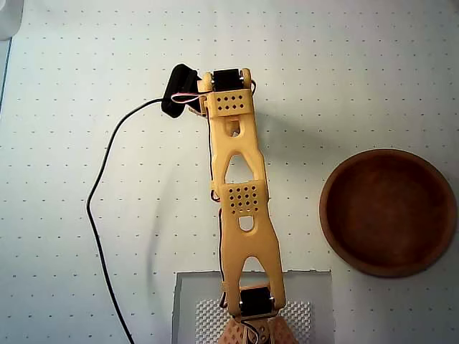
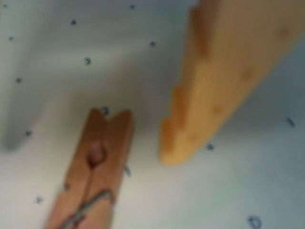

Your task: Grasp a clothespin and put it in the bowl.

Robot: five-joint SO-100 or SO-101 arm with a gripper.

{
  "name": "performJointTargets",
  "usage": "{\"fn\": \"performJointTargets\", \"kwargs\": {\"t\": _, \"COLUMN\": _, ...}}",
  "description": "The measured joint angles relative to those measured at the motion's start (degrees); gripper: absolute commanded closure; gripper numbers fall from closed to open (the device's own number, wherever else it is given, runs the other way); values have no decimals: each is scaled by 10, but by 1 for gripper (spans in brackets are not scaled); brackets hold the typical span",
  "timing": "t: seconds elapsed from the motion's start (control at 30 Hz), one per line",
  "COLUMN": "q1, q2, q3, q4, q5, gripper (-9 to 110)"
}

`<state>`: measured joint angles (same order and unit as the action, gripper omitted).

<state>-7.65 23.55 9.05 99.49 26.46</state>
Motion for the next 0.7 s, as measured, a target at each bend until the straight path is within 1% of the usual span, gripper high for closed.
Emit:
{"fn": "performJointTargets", "kwargs": {"t": 0.5, "q1": 4, "q2": -33, "q3": -5, "q4": 2, "q5": 1, "gripper": 79}}
{"fn": "performJointTargets", "kwargs": {"t": 0.6, "q1": 4, "q2": -33, "q3": -5, "q4": 2, "q5": 1, "gripper": 85}}
{"fn": "performJointTargets", "kwargs": {"t": 0.7, "q1": 4, "q2": -33, "q3": -5, "q4": 2, "q5": 1, "gripper": 96}}
